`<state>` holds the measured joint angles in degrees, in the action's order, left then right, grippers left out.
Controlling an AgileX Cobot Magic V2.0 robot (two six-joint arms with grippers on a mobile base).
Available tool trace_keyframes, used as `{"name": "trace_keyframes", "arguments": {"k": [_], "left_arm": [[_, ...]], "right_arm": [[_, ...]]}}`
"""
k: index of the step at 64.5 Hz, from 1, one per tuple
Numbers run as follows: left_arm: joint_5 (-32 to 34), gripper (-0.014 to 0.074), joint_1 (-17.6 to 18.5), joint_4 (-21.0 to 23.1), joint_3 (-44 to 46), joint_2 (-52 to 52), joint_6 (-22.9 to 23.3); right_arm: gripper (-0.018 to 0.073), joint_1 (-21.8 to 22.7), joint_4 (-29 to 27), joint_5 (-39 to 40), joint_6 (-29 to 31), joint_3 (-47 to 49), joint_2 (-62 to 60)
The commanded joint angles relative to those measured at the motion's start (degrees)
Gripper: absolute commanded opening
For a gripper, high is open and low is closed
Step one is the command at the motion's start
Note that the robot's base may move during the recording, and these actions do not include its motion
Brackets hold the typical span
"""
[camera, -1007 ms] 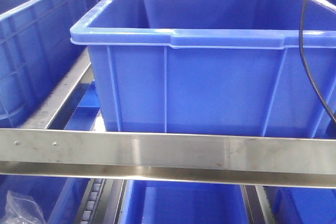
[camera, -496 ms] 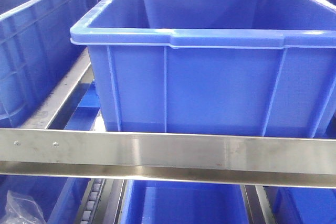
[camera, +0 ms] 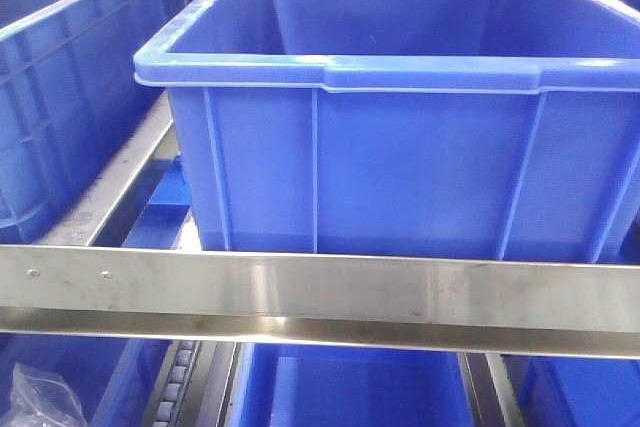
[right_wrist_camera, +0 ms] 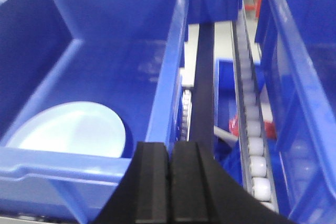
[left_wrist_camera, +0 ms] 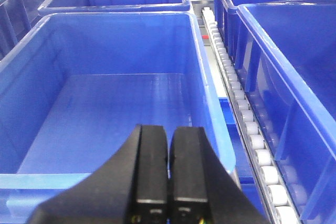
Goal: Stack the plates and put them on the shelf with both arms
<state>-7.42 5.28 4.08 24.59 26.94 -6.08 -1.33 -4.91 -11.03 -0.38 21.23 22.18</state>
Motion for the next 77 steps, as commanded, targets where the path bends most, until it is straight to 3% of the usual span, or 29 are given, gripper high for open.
{"name": "trace_keyframes", "arguments": {"k": [1,15,38,51,61,77], "left_arm": [[5.07,0.0083,0.00,0.55,1.67,0.27,0.35],[5.07,0.0083,0.00,0.55,1.67,0.27,0.35],[5.07,0.0083,0.00,0.55,1.67,0.27,0.35],[5.07,0.0083,0.00,0.55,1.67,0.27,0.35],[5.07,0.0083,0.00,0.55,1.67,0.27,0.35],[5.28,0.0083,0.00,0.55,1.67,0.40,0.35]], "right_arm": [[0.0055,0.41,0.59,0.98,0.38,1.50,-4.81],[0.0055,0.41,0.59,-6.88,0.08,1.50,-14.09],[0.0055,0.41,2.08,-2.37,0.38,1.32,-14.67],[0.0055,0.41,3.90,5.61,0.38,-8.67,-17.80],[0.0055,0.41,3.69,3.59,0.38,-14.98,-24.09],[0.0055,0.41,3.20,7.61,0.38,-23.13,-23.96]]}}
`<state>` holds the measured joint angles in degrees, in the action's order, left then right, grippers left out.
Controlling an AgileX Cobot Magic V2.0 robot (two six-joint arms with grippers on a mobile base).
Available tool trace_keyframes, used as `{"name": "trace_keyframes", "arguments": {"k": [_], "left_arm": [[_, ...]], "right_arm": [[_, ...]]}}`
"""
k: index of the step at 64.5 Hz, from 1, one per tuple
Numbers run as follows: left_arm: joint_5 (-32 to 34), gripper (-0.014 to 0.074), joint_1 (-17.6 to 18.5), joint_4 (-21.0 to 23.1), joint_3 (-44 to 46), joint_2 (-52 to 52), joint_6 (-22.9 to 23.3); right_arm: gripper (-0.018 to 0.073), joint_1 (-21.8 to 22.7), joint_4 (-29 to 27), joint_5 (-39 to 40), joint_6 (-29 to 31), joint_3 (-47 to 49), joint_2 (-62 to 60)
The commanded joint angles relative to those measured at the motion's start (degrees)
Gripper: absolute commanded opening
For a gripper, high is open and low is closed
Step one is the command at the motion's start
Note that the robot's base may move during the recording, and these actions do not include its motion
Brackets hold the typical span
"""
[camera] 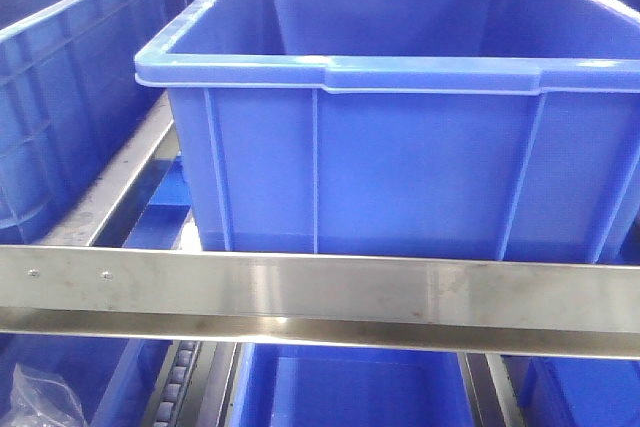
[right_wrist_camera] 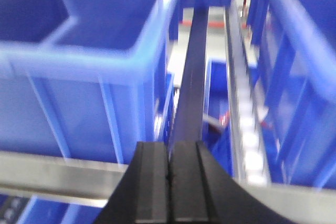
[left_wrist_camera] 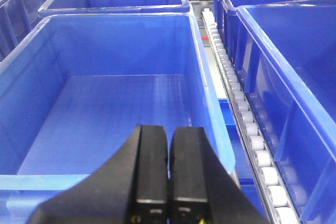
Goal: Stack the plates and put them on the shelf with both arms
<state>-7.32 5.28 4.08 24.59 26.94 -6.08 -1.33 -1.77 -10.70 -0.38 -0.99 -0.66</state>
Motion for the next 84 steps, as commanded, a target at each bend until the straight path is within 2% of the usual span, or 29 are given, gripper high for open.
{"name": "trace_keyframes", "arguments": {"k": [1,8,17,27,35,84], "left_arm": [[5.18,0.0083,0.00,0.55,1.67,0.40,0.35],[5.18,0.0083,0.00,0.55,1.67,0.40,0.35],[5.18,0.0083,0.00,0.55,1.67,0.40,0.35],[5.18,0.0083,0.00,0.55,1.67,0.40,0.35],[5.18,0.0083,0.00,0.55,1.67,0.40,0.35],[5.60,0.0083,0.00,0.55,1.30,0.27,0.35]], "right_arm": [[0.0055,0.41,0.07,6.41,0.38,-0.83,-1.10],[0.0055,0.47,-0.22,6.45,2.89,-0.68,-1.10],[0.0055,0.47,-3.43,7.11,7.12,-0.68,-1.10],[0.0055,0.47,-3.57,7.17,6.15,-0.68,-1.10],[0.0055,0.47,-3.57,7.34,3.19,-0.68,-1.10],[0.0055,0.47,-3.57,7.44,3.19,-0.68,-1.05]]}}
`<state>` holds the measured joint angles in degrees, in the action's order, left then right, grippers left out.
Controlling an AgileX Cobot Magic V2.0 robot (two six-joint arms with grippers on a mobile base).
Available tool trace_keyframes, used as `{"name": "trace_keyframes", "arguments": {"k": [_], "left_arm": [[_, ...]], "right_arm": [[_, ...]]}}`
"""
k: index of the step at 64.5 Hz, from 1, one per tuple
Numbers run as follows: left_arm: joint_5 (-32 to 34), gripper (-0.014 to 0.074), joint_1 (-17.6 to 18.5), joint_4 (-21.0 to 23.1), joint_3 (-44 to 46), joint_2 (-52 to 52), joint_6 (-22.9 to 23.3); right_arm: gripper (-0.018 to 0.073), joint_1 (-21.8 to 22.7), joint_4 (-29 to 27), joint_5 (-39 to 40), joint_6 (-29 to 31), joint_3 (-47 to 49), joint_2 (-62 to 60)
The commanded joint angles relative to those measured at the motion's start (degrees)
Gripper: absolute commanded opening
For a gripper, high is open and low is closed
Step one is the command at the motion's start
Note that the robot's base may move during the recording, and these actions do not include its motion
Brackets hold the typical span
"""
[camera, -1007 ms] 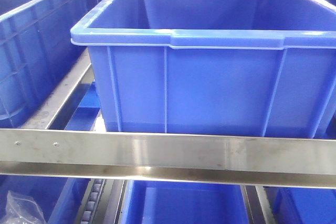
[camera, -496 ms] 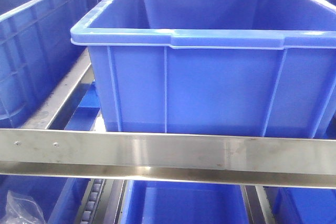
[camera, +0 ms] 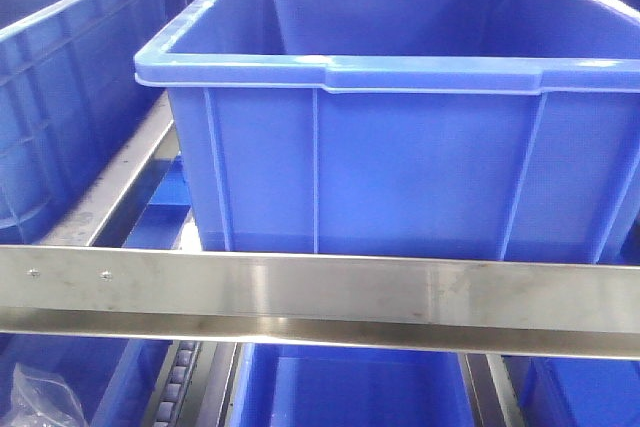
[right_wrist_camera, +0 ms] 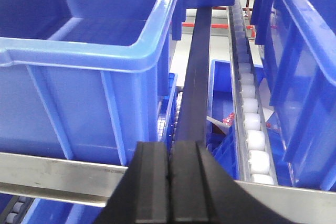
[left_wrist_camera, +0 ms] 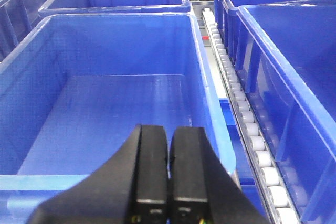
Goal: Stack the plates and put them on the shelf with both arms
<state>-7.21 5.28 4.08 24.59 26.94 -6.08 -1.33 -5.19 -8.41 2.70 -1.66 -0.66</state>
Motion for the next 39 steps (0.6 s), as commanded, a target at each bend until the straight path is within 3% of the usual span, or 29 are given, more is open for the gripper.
{"name": "trace_keyframes", "arguments": {"k": [1,9,16,29,39], "left_arm": [[5.78,0.0083,0.00,0.55,0.99,0.06,0.35],[10.30,0.0083,-0.36,-3.19,-2.99,-2.42,-0.19],[15.95,0.0083,-0.49,-3.47,-9.16,-8.12,-0.19],[14.99,0.0083,-0.62,-3.47,-18.83,-18.25,-0.19],[21.07,0.0083,-0.62,-3.47,-25.54,-23.98,-0.19]], "right_arm": [[0.0055,0.47,-0.15,5.09,0.11,-0.01,-1.05],[0.0055,0.47,-0.15,5.09,0.11,-0.01,-1.05],[0.0055,0.47,-0.15,5.09,0.11,-0.01,-1.05],[0.0055,0.47,-0.15,5.04,0.11,-0.01,-1.05],[0.0055,0.47,-0.15,5.03,0.11,-0.01,-1.05]]}}
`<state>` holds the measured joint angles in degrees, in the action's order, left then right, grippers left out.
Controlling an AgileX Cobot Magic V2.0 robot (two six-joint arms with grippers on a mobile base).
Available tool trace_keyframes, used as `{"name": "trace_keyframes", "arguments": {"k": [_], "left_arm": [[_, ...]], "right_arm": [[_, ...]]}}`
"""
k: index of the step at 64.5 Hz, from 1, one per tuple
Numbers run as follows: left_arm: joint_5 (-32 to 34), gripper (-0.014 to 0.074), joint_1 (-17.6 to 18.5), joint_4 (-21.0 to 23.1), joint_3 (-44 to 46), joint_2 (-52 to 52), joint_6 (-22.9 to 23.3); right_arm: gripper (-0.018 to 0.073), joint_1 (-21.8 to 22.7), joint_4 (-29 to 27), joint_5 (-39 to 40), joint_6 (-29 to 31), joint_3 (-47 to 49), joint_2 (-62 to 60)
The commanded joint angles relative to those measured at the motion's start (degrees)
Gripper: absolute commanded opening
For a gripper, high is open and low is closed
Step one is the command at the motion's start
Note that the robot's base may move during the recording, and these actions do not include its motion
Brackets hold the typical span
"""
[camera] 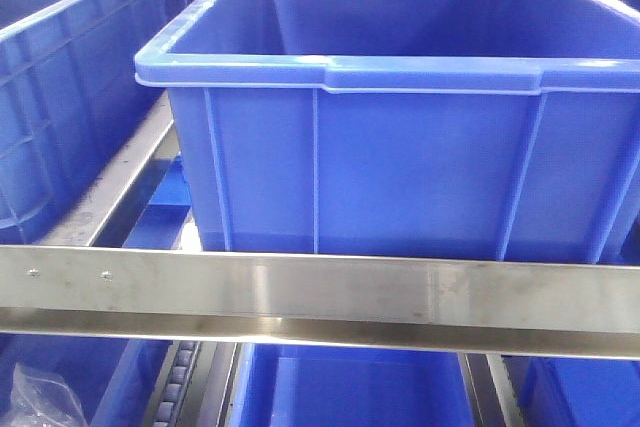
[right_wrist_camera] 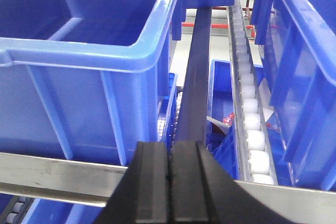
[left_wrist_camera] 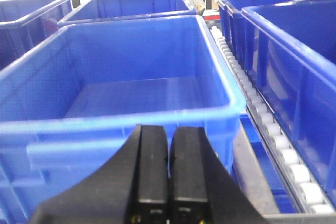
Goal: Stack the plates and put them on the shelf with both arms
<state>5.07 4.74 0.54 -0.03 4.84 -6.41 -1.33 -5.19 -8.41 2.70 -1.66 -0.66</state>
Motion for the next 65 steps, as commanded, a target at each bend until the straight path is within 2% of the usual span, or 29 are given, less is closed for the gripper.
{"name": "trace_keyframes", "arguments": {"k": [1,2,7,65], "left_arm": [[7.84,0.0083,-0.07,0.07,-0.78,-2.46,0.14],[5.04,0.0083,-0.07,0.07,-0.66,-3.10,0.14],[2.02,0.0083,-0.07,0.07,-0.63,-6.87,0.14],[-0.01,0.0083,-0.07,0.07,-0.63,-6.46,0.14]], "right_arm": [[0.0055,0.47,-0.15,5.03,0.11,-0.01,-1.05],[0.0055,0.47,-0.15,4.96,0.11,-0.01,-1.05],[0.0055,0.47,-0.15,4.89,0.11,-0.01,-1.05],[0.0055,0.47,-0.15,4.84,0.11,-0.01,-0.99]]}}
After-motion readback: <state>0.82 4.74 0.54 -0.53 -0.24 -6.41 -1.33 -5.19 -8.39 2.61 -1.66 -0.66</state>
